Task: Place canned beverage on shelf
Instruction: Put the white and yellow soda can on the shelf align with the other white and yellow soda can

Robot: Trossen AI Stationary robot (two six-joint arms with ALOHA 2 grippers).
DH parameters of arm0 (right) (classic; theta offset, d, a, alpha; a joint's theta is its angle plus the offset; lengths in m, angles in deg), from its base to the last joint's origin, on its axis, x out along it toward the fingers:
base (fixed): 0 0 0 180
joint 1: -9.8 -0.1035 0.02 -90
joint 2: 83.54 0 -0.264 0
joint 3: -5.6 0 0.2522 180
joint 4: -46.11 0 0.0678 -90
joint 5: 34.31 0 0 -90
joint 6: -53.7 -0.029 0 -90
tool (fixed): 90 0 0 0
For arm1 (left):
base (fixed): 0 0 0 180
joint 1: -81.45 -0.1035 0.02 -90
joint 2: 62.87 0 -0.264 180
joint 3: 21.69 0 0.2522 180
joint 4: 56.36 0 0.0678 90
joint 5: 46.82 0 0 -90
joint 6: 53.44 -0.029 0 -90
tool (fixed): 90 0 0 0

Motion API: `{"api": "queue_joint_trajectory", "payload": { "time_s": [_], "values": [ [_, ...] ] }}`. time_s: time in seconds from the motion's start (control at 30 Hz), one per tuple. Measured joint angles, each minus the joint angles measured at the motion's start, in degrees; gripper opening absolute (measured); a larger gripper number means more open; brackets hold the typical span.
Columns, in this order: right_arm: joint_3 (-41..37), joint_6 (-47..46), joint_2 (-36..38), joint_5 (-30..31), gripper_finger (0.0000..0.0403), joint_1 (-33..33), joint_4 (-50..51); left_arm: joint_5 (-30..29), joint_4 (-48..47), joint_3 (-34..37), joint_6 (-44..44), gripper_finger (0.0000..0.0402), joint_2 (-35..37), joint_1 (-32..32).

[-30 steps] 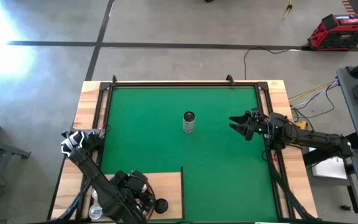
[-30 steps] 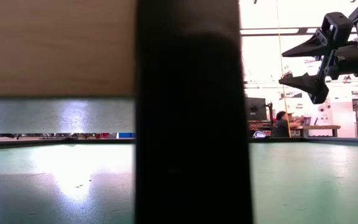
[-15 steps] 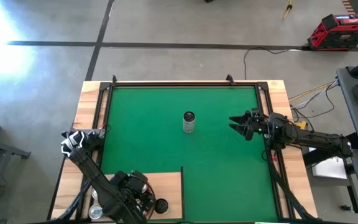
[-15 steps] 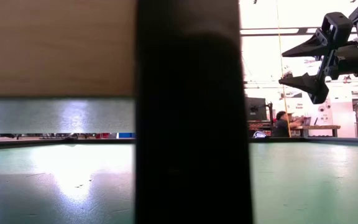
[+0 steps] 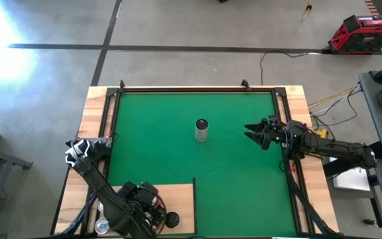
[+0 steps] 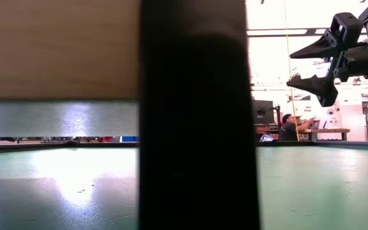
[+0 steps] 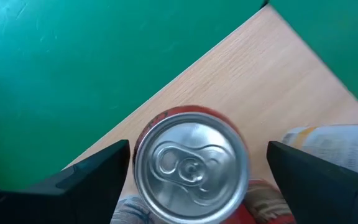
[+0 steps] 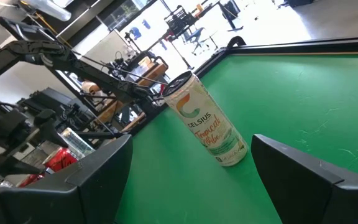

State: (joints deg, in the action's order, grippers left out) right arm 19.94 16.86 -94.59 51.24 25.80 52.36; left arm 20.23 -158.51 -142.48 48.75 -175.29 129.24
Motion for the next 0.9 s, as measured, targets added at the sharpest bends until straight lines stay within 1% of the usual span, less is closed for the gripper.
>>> {"api": "queue_joint_trajectory", "payload": {
  "time_s": [0.1,0.17,0.27,0.4,0.6,0.73,0.9],
  "values": [
    [0.0,0.0,0.0,0.0,0.0318,0.0,0.0,-0.8,-1.7,-3.1,-1.8,0.0361,0.0,-0.1],
    [0.0,0.0,0.0,0.0,0.0318,0.0,0.0,-2.5,-1.6,-5.0,-4.1,0.0361,0.0,-0.4],
    [0.0,0.0,0.0,0.0,0.0318,0.0,0.0,-6.7,-1.5,-7.8,-8.4,0.0361,0.0,-1.6],
    [0.0,0.0,0.0,0.0,0.0318,0.0,0.0,-11.2,-1.6,-10.6,-16.0,0.0362,0.0,-5.0],
    [0.0,0.0,0.0,0.0,0.0318,0.0,0.0,-13.9,0.0,-13.5,-30.8,0.0362,0.0,-13.2],
    [0.0,0.0,0.0,0.0,0.0318,0.0,0.0,-13.4,3.5,-14.8,-40.5,0.0362,0.0,-20.2],
    [0.0,0.0,0.0,0.0,0.0318,0.0,0.0,-11.9,8.9,-14.7,-49.7,0.0362,0.0,-30.6]
  ]
}}
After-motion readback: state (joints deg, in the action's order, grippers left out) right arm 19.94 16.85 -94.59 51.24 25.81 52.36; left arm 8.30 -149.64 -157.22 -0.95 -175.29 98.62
